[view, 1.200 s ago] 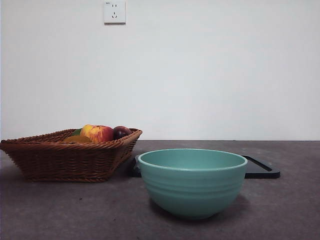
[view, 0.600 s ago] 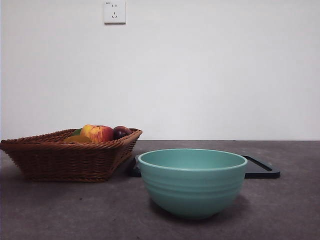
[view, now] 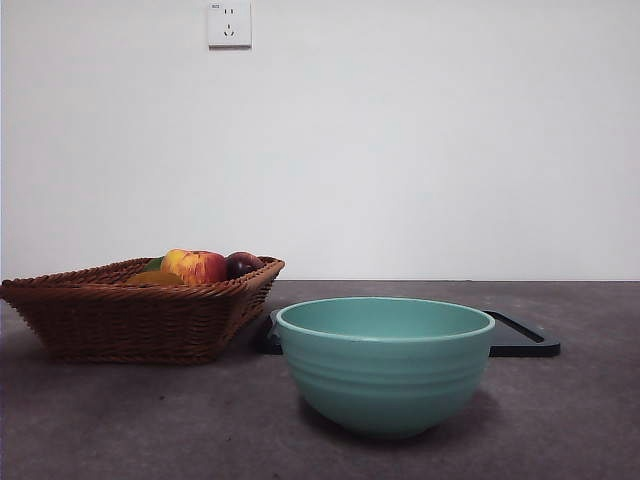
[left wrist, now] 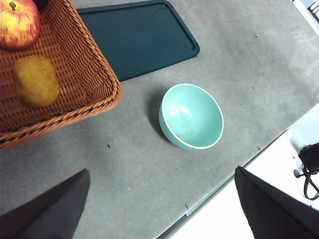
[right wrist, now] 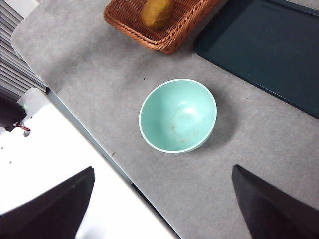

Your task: Pick up the wifruite, put it on the bowl, pick up the plate, put it on desk

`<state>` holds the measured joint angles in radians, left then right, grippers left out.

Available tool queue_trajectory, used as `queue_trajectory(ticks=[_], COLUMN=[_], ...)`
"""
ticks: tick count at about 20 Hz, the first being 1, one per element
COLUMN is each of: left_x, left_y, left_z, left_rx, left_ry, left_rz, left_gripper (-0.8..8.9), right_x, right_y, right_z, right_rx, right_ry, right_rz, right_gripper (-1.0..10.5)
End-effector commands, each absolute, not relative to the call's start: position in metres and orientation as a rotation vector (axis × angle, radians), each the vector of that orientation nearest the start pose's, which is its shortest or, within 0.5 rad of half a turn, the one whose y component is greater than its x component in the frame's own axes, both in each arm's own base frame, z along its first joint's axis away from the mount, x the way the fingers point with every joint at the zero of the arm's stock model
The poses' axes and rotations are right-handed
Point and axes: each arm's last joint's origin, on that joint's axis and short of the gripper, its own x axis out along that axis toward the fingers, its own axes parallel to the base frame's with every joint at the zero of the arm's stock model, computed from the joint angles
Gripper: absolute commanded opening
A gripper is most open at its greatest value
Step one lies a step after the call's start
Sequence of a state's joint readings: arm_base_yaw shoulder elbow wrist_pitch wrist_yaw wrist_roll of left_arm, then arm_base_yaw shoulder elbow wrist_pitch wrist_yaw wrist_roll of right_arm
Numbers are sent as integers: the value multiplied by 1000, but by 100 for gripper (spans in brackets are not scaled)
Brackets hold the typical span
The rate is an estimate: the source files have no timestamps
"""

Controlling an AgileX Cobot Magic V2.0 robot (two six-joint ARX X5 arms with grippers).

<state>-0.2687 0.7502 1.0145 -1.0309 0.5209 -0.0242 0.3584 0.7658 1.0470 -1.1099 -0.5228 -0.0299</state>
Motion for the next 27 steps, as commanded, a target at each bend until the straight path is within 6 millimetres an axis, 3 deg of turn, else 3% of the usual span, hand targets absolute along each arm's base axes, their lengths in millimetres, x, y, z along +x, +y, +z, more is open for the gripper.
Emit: queue_trajectory(ticks=[1,6,19,27], left_x=[114,143,262,315], left_y=[-46,-55,-103,-121], left_z=[347,342,292,228], left_rx=[-129,-117,39,123], left_ry=[767,779,925,1025], left_rz=[-724,-649,-412,-353], left_gripper=[468,463,456,456], right_x=[100,102,102,102], right_y=[54,54,54,54], right_z=[349,349,349,349], right_rx=[37,37,37,36], right_ry=[816,811,807,807], right_rz=[850,851,851,851], right_gripper=[441,441,441,441])
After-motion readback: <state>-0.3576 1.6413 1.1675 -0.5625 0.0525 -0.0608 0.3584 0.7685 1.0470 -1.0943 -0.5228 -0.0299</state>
